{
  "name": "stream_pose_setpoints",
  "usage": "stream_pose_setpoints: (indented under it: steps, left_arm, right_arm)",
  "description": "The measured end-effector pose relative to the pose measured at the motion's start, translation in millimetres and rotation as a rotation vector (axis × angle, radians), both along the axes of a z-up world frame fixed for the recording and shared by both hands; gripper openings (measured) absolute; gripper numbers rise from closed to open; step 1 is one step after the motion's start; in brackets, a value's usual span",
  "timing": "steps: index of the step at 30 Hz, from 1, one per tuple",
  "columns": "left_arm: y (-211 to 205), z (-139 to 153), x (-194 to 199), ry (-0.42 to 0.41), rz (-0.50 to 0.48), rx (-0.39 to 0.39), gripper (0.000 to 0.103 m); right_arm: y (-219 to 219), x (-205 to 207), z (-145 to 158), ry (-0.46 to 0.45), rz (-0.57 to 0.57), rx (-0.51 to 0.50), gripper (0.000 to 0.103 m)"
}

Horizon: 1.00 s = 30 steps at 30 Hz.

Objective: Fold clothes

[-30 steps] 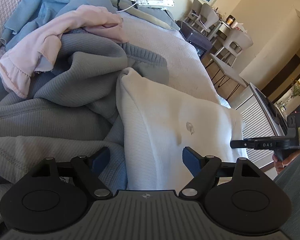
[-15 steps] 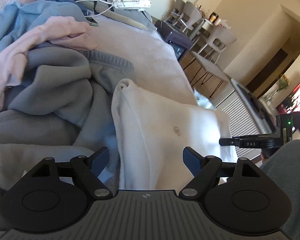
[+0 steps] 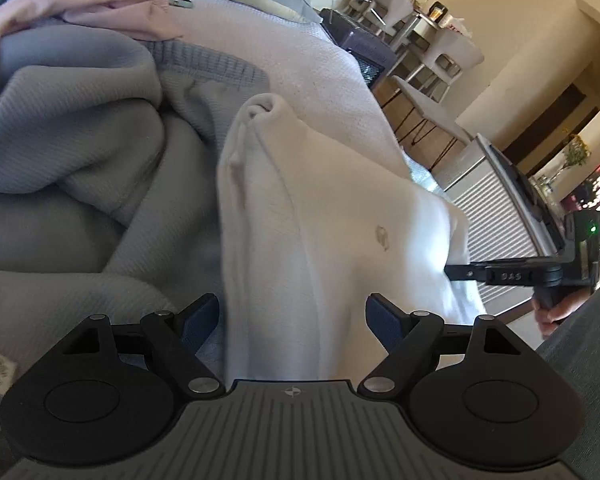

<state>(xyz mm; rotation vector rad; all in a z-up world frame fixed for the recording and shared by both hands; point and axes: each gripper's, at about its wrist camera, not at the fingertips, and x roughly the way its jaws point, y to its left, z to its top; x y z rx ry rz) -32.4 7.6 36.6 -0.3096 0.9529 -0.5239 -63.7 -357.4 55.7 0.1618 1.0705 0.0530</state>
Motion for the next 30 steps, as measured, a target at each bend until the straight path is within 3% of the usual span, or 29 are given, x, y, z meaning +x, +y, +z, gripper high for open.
stream_pose_setpoints:
  steps: [5,11,12,16,20,23,26,30]
  left_arm:
    - [-15,-7,7,0.022,-0.002,0.030,0.077]
    - [-16,-12,12,0.040,0.022,-0.016,0.077]
    - [-17,-13,13,0.045,0.027,-0.018,0.073]
    - [-22,-13,14,0.050,0.021,0.018,0.040]
    - [-18,-11,13,0.067,0.026,-0.016,0.025]
    - [-21,-11,12,0.063,0.023,-0.004,0.025]
    - [-26,-13,17,0.079,0.035,0.015,0.043]
    - [-33,-13,19,0.073,0.023,0.028,0.052]
  right_arm:
    - [1,0,-1,0.003,-0.015,0.005,0.022]
    - [-6,-4,-2,-0.013,-0.040,0.038,0.027]
    - [-7,-5,-2,-0.016,-0.041,0.044,0.029]
    - [-8,-6,1,-0.029,-0.031,0.057,0.031]
    - [-14,-10,7,-0.038,-0.029,0.075,0.038]
    - [-18,-12,7,-0.046,-0.015,0.081,0.042]
    - [-19,-11,4,-0.045,0.002,0.103,0.048]
    - [-17,-9,-2,-0.052,0.018,0.132,0.058]
